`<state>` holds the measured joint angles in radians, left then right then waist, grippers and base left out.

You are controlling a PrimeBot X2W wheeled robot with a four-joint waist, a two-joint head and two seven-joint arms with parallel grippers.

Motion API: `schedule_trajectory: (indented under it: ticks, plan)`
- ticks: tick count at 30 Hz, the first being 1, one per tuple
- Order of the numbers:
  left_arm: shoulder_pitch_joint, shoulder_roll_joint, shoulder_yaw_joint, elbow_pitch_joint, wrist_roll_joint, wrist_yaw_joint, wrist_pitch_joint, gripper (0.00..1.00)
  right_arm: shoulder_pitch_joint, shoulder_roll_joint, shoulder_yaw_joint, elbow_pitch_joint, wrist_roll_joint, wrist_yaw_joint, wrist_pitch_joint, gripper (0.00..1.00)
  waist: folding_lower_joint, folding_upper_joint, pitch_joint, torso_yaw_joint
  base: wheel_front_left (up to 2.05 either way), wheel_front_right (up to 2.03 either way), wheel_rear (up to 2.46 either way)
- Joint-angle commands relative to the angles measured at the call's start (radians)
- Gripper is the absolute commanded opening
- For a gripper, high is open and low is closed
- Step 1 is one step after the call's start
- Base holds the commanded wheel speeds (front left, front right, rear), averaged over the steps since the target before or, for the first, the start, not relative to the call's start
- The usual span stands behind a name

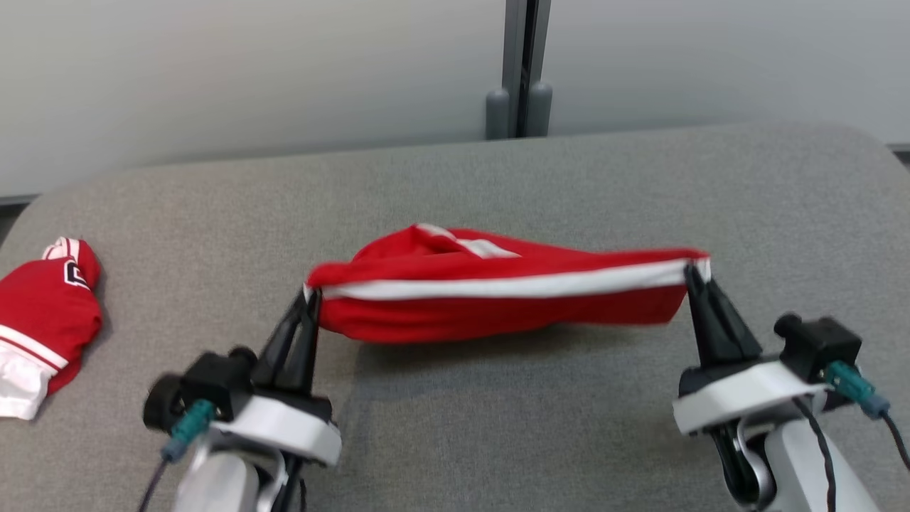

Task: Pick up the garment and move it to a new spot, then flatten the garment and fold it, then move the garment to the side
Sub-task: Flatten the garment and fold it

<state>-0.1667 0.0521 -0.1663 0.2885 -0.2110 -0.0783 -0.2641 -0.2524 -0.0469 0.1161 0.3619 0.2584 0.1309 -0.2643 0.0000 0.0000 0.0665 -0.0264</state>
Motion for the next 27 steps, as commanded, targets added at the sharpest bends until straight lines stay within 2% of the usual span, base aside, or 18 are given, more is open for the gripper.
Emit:
schedule_trajectory:
  ticks: [1,7,11,15,20,27]
  plan:
    - [-0.031,0.013,0.010,-0.011,0.011,-0.006,0.000,0.00,-0.016,-0.007,0.002,-0.008,0.009,0.000,0.000,0.00,0.0000,0.0000,-0.038,-0.002,0.00,0.00,0.00]
    - [-0.217,0.090,0.021,0.013,0.058,-0.042,0.000,0.00,-0.179,-0.036,0.026,-0.055,0.034,0.000,0.000,0.00,0.0000,0.0000,-0.096,0.007,0.00,0.00,0.00]
    - [-0.359,0.156,-0.025,0.093,0.057,-0.049,0.000,0.00,-0.278,-0.063,0.042,-0.043,0.040,0.000,0.000,0.00,0.0000,0.0000,-0.108,0.011,0.00,0.00,0.00]
    - [-0.471,0.192,-0.076,0.151,0.034,-0.051,0.000,0.00,-0.350,-0.077,0.048,-0.022,0.045,0.000,0.000,0.00,0.0000,0.0000,-0.091,0.017,0.00,0.00,0.00]
    - [-0.587,0.214,-0.130,0.224,0.006,-0.052,0.003,0.00,-0.446,-0.092,0.063,0.024,0.035,0.000,0.000,0.00,0.0000,0.0000,-0.003,0.019,0.00,0.00,0.00]
    - [-0.823,0.201,-0.154,0.337,0.012,-0.051,0.001,0.00,-0.691,-0.088,0.016,0.104,-0.021,0.000,0.000,0.00,0.0000,0.0000,0.185,0.007,0.00,0.00,0.00]
